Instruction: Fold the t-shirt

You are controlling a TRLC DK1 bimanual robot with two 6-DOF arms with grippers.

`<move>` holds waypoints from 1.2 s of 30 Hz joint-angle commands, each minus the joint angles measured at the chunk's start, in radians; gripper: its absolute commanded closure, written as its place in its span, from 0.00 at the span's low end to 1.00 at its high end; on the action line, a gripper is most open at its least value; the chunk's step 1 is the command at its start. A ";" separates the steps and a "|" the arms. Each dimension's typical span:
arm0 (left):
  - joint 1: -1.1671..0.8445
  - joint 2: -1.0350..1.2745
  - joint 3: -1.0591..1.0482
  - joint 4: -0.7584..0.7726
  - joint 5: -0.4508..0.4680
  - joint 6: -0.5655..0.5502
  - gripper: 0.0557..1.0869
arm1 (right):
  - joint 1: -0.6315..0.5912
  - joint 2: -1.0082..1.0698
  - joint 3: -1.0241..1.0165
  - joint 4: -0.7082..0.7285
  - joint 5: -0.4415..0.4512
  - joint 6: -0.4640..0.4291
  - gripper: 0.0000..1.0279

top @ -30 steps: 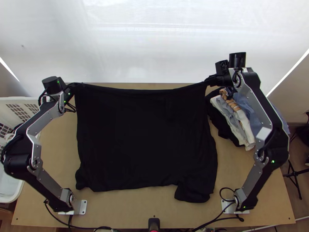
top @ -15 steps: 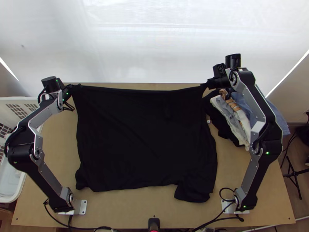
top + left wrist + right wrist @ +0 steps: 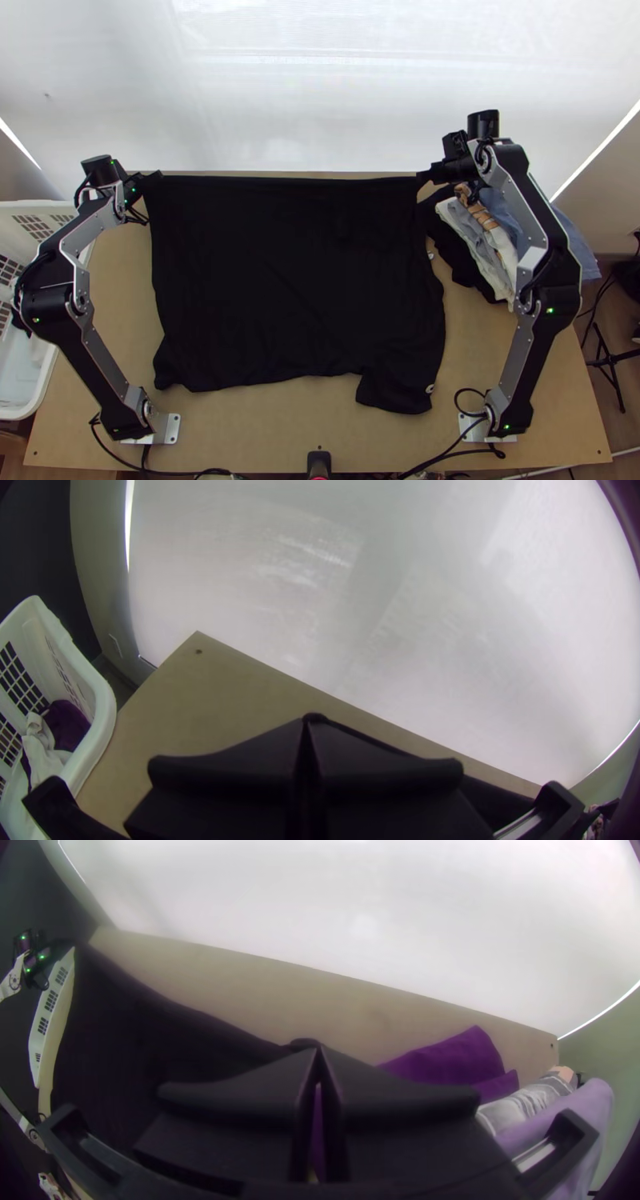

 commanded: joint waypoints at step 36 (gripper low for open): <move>-0.029 -0.259 -0.101 -0.542 0.086 0.251 0.97 | 0.057 0.108 0.227 -0.611 0.068 -0.020 0.97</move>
